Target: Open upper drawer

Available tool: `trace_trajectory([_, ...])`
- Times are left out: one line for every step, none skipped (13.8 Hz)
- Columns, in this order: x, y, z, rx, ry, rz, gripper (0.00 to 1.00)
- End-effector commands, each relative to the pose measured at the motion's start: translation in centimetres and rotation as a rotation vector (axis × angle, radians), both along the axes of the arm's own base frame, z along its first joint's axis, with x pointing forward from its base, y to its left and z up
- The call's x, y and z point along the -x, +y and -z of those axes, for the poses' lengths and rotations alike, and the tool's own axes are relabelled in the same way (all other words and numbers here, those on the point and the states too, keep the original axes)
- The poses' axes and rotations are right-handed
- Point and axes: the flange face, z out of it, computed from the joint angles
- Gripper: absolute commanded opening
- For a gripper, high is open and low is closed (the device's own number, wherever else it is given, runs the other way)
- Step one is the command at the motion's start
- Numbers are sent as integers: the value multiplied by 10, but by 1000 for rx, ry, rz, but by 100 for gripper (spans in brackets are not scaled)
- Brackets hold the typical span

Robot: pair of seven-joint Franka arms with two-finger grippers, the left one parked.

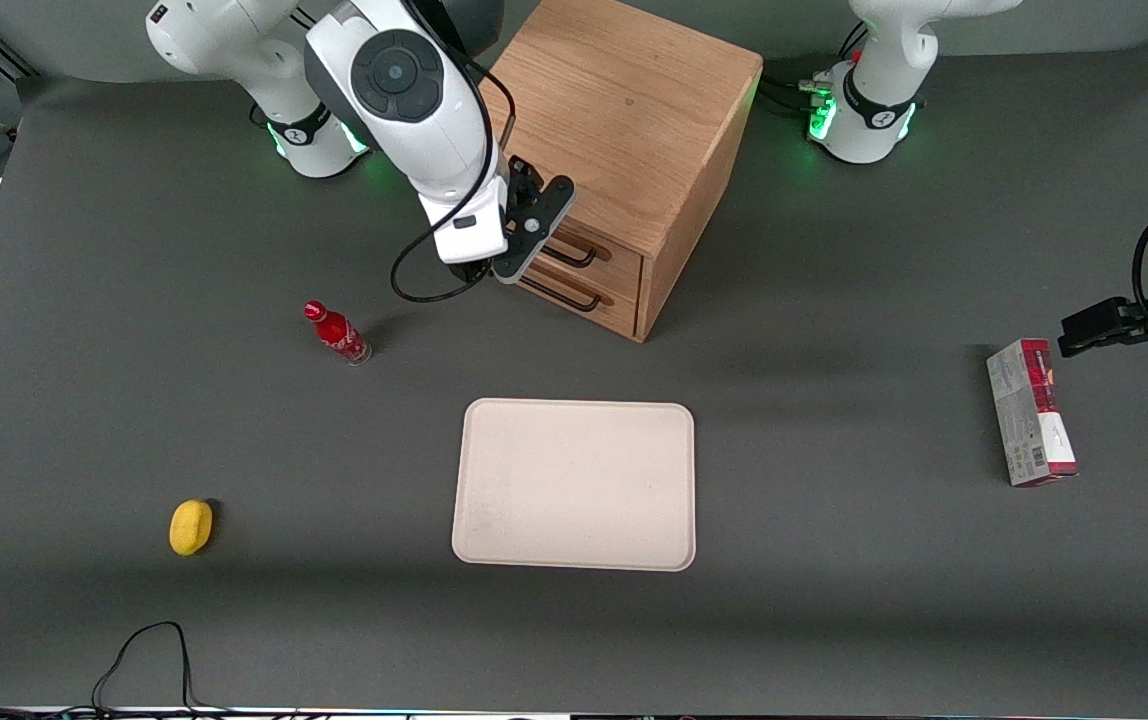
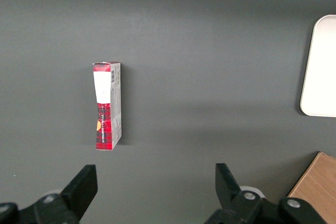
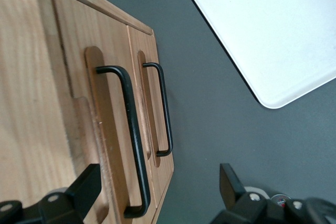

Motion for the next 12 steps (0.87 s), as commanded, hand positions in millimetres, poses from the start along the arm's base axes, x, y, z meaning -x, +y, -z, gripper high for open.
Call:
trace_trajectory([9, 5, 9, 0, -16, -39, 100])
trace_trajectory([9, 4, 13, 3, -19, -38, 100])
trace_trajectory([9, 5, 20, 3, -21, -37, 100])
trace_trajectory([9, 5, 27, 3, -24, -35, 100])
trace_trajectory([10, 5, 34, 3, -26, -35, 100])
trace_trajectory([13, 7, 38, 4, -27, -38, 100])
trace_trajectory([13, 7, 39, 5, -26, -40, 100])
trace_trajectory([13, 6, 40, 7, -27, -38, 100])
trace_trajectory([11, 5, 42, 17, -36, -42, 100])
trace_trajectory([11, 6, 45, 16, -42, -41, 100])
trace_trajectory([12, 4, 53, 20, -42, -39, 100])
trace_trajectory([13, 4, 59, 18, -47, -37, 100])
